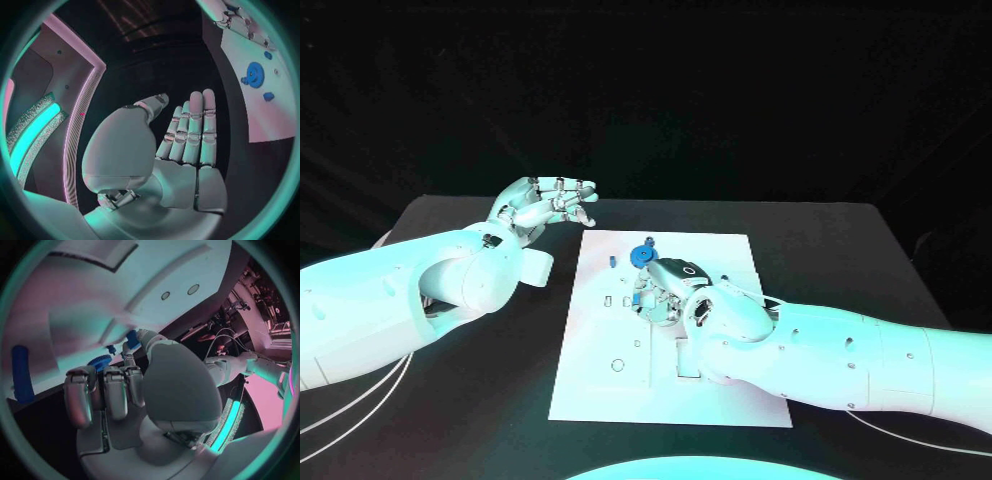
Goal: Assemble the parts on the task board
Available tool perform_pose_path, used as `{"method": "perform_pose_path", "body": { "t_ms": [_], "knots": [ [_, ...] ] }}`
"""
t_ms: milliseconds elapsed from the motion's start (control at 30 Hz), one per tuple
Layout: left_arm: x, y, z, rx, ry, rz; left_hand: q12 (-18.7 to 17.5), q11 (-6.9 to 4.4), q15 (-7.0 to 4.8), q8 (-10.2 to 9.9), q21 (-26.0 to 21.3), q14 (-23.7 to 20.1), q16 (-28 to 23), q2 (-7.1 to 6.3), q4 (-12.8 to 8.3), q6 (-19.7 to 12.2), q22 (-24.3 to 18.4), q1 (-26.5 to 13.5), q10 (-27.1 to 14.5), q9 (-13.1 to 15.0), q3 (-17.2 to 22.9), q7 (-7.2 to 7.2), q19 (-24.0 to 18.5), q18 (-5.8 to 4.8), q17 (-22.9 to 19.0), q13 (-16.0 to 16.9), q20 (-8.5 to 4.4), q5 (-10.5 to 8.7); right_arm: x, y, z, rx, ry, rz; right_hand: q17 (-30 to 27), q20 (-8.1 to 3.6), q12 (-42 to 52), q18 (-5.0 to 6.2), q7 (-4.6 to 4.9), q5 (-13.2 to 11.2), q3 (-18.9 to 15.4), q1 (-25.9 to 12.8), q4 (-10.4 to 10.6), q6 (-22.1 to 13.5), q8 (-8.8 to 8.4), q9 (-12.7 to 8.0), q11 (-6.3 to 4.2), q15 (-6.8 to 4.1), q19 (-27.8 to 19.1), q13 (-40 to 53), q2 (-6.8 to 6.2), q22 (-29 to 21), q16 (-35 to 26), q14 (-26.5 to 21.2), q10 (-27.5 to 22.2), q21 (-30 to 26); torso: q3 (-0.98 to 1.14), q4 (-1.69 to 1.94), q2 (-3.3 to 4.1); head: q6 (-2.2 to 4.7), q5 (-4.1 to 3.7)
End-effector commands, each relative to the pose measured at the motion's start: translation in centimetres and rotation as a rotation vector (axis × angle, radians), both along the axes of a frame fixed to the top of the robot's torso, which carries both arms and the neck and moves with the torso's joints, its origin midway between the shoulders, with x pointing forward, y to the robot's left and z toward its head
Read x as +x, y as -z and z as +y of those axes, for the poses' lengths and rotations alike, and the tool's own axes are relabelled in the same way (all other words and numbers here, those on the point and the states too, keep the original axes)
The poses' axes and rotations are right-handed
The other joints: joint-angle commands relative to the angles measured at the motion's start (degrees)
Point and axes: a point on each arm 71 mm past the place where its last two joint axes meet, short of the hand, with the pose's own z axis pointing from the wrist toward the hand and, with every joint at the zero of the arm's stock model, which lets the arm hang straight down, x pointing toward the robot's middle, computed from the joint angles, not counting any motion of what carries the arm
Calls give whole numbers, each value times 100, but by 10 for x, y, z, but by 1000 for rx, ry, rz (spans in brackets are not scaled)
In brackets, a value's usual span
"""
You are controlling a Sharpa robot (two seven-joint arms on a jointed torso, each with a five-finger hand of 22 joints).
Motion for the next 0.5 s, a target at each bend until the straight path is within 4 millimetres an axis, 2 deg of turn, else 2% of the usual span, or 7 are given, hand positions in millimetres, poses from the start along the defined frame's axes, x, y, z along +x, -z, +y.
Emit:
{"method": "perform_pose_path", "body": {
  "t_ms": [33, 267, 333, 500],
  "knots": [
    [-1, -1, -2, -4, 23, -5, 23, -17, -37, 21, 20, -20, 32, -8, -5, 18, 5, -46, 38, 8, 39, -6, -22, 9, 5, 6, 2, -14, -1, 3, 1, -26, -17, 6, 1508, 40, -26, -82, 8, -26, -2, -44, 15, -49, -32, -12, 45, 55, 603, 1120, -49, 1506, 19, 598, 246, 31, 0, -2, 0, 3, 1],
    [-1, -1, -2, -4, 25, -4, 23, -17, -37, 21, 20, -20, 32, -8, -5, 18, 5, -46, 38, 8, 39, -6, -22, 9, 5, 6, 2, -14, -2, 3, 1, -25, -25, 6, 1508, 87, -82, -82, 67, -114, -35, -99, 27, -193, -121, -60, 100, 105, 603, 1079, -140, 1506, 19, 598, 198, 31, 1, -1, 0, 5, 2],
    [-1, -1, -2, -3, 25, -3, 23, -17, -37, 21, 20, -20, 32, -8, -5, 18, 5, -46, 38, 8, 39, -6, -22, 9, 5, 6, 2, -14, -2, 2, 1, -24, -25, 6, 1508, 103, -99, -82, 81, -198, -62, -121, 37, -219, -140, -72, 115, 119, 603, 1066, -163, 1506, 19, 598, 183, 31, 1, 0, 0, 5, 2],
    [0, -1, -2, 2, 28, -3, 22, -17, -37, 20, 49, -19, 59, -16, -6, 13, 25, -49, 35, 7, 39, -6, -32, 10, 10, 5, 2, -16, -2, 2, 2, -18, -21, 2, 1508, 141, -130, -82, 108, -593, -236, -198, 91, -272, -177, -101, 146, 151, 603, 1043, -193, 1506, 19, 598, 153, 31, 1, -1, 2, 11, 4]
  ]
}}
